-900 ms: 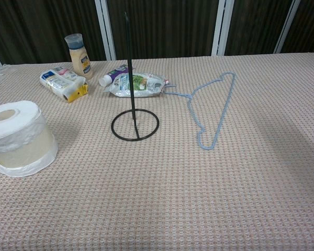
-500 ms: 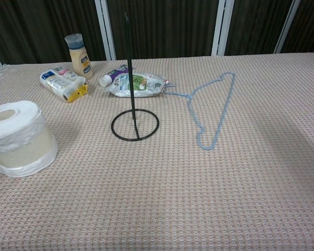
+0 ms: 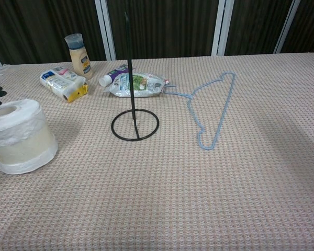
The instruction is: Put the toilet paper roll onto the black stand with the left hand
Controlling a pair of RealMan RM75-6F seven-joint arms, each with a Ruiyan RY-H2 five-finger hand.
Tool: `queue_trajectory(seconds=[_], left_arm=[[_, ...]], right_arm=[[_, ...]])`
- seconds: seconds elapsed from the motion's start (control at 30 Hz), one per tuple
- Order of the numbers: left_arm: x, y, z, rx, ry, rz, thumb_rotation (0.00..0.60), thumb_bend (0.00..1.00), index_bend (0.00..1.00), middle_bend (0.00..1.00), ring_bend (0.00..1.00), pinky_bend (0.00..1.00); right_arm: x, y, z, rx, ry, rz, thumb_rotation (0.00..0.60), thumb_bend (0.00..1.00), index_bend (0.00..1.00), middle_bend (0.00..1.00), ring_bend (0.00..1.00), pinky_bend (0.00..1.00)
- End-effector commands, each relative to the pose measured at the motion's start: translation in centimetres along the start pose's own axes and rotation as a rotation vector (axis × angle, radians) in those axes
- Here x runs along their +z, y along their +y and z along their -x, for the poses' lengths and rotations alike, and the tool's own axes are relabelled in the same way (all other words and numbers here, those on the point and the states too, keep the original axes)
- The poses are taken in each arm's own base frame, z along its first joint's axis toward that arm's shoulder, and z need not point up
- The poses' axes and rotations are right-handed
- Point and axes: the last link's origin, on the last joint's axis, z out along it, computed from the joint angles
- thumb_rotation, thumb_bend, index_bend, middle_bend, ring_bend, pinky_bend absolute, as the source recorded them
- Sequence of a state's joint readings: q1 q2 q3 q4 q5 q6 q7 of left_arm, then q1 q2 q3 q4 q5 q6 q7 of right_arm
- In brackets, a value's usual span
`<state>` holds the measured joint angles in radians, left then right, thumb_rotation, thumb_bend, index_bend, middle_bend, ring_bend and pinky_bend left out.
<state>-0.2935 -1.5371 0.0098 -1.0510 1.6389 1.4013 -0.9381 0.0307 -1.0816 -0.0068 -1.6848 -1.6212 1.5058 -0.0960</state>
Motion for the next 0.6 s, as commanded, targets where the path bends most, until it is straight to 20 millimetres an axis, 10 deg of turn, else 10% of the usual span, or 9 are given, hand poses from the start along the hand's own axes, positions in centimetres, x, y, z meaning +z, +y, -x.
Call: queue_trajectory(seconds=[0.03,0.4,0.6], left_arm=[[0.5,-0.4,0.3,0.034,0.013,-0.012,0.6,0.33,0.0,0.0,0.0,0.0],[1.5,-1.6,0.7,0.167,0.104,-0.057,0.6,0.32,0.0,0.0,0.0,0.03],[2.0,-1.6,1.1,0.195,0.205,-0.041,0.6,0.41,0.27,0.3,0.26,0.45]], right_arm=[[0.0,0.0,0.0,0.001,-0.003,-0.003,0.6,0.16,0.0,0.0,0.0,0.0],[-0.1,0.0,-0.1,0.007,-0.007,-0.008,0.6,0.16,0.0,0.0,0.0,0.0],[-0.2,0.1,-0.3,0.012,-0.004,-0.009,0.6,0.16,0.0,0.0,0.0,0.0]])
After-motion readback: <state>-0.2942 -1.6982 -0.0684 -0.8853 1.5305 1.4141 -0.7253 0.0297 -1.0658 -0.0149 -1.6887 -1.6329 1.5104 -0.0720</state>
